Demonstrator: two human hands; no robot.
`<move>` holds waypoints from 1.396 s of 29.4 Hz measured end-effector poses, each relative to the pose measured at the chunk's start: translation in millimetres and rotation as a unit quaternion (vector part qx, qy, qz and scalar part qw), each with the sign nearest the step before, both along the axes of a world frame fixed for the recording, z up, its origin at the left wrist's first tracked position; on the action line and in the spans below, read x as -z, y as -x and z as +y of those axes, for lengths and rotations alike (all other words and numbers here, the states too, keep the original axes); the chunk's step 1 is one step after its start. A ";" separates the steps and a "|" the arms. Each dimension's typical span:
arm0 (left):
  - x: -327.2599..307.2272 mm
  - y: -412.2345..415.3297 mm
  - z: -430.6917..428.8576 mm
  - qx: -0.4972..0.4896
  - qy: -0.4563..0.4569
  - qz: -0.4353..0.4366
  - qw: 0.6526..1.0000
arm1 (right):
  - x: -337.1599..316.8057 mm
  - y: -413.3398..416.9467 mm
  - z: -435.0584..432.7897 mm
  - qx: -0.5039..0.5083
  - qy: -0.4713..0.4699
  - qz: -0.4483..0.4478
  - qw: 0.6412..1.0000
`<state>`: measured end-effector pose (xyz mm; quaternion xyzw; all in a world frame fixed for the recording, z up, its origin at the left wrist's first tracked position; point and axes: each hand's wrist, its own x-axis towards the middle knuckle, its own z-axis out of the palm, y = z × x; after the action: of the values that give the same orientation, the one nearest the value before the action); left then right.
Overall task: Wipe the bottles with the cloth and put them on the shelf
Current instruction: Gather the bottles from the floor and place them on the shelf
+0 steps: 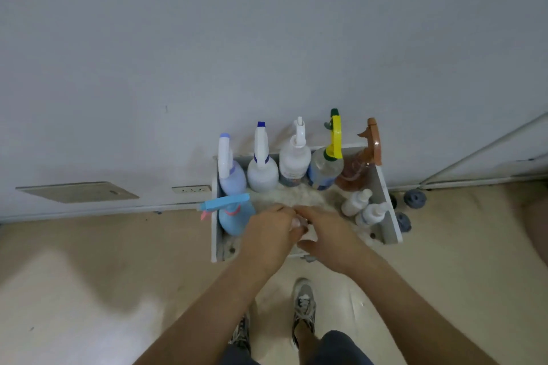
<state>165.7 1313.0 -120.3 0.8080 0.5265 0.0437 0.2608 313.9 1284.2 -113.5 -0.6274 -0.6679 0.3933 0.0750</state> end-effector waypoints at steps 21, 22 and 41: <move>28.4 -94.8 35.0 0.028 0.019 0.117 0.993 | 52.6 -134.5 7.8 0.183 -0.104 -0.222 0.952; 30.9 -95.4 33.4 0.028 0.021 0.113 0.993 | 51.8 -137.5 13.2 0.179 -0.110 -0.214 0.954; 48.5 -117.0 48.9 0.047 -0.004 0.045 0.998 | 51.1 -133.7 35.0 0.057 -0.165 -0.230 0.957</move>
<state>282.6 1361.8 -168.9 0.8340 0.4989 -0.0029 0.2357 447.6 1319.1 -164.5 -0.7165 -0.6862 0.1175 0.0443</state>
